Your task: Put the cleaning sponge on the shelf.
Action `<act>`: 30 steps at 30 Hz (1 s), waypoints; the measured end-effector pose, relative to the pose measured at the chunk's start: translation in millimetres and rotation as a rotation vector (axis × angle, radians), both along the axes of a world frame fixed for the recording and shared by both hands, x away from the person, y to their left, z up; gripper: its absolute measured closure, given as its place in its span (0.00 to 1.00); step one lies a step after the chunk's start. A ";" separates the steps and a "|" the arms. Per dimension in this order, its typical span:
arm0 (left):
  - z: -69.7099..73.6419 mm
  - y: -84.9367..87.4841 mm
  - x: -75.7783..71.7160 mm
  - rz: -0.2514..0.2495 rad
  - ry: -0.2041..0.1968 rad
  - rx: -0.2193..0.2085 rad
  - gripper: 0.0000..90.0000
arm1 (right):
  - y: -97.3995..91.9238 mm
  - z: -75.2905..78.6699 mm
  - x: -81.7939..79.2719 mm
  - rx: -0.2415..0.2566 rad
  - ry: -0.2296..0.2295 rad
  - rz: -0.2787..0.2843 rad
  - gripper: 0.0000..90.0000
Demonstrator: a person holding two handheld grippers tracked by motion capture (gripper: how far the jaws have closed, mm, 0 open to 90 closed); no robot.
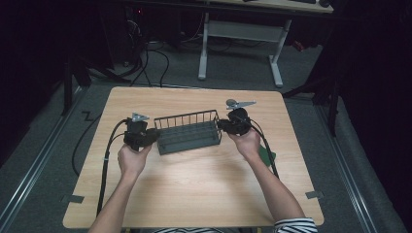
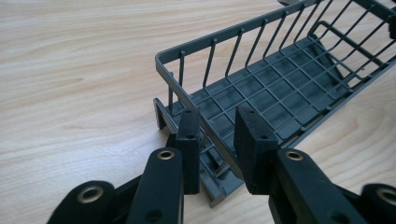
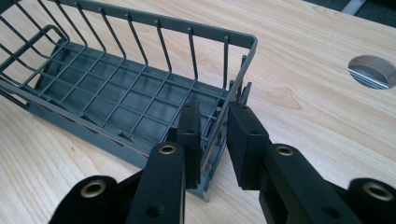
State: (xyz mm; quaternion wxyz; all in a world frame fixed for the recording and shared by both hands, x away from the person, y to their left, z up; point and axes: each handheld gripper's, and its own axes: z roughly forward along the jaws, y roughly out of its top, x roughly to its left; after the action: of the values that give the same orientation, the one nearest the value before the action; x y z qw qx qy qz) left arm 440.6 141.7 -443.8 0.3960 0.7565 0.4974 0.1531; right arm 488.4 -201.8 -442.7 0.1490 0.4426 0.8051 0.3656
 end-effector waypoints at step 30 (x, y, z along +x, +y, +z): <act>-2.4 -11.3 -40.7 -0.100 -0.036 -0.021 0.67 | -29.4 3.7 -51.8 0.013 -0.023 0.007 0.60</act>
State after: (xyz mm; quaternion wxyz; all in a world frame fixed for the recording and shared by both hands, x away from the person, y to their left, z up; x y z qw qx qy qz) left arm 399.9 130.4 -446.2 0.4200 0.7734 0.4532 0.1416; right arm 436.5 -231.2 -439.0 0.1541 0.4366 0.8023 0.3767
